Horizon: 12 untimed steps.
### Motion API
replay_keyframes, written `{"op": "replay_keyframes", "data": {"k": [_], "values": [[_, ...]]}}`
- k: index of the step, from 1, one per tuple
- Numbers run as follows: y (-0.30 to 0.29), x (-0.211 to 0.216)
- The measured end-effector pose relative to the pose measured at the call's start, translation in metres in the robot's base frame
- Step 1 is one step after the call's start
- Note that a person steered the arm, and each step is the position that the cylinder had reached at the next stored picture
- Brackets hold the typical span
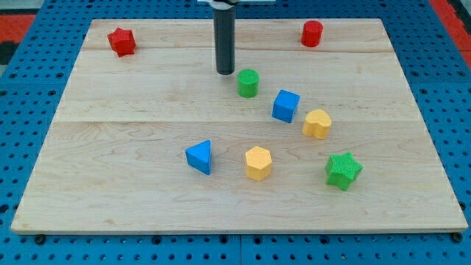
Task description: Push the yellow heart to the bottom of the blue cube
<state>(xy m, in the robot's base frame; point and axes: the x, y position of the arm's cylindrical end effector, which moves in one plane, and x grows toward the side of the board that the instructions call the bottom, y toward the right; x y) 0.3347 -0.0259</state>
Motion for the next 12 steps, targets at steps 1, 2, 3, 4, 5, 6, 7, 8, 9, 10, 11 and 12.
{"op": "replay_keyframes", "data": {"k": [1, 2, 3, 4, 5, 6, 7, 8, 9, 10, 11, 12], "values": [[0.031, 0.013], [0.058, 0.017], [0.02, 0.024], [0.023, 0.036], [0.079, 0.038], [0.127, 0.038], [0.153, 0.038], [0.123, 0.038], [0.129, 0.059], [0.152, 0.085], [0.157, 0.102], [0.172, 0.102]]}}
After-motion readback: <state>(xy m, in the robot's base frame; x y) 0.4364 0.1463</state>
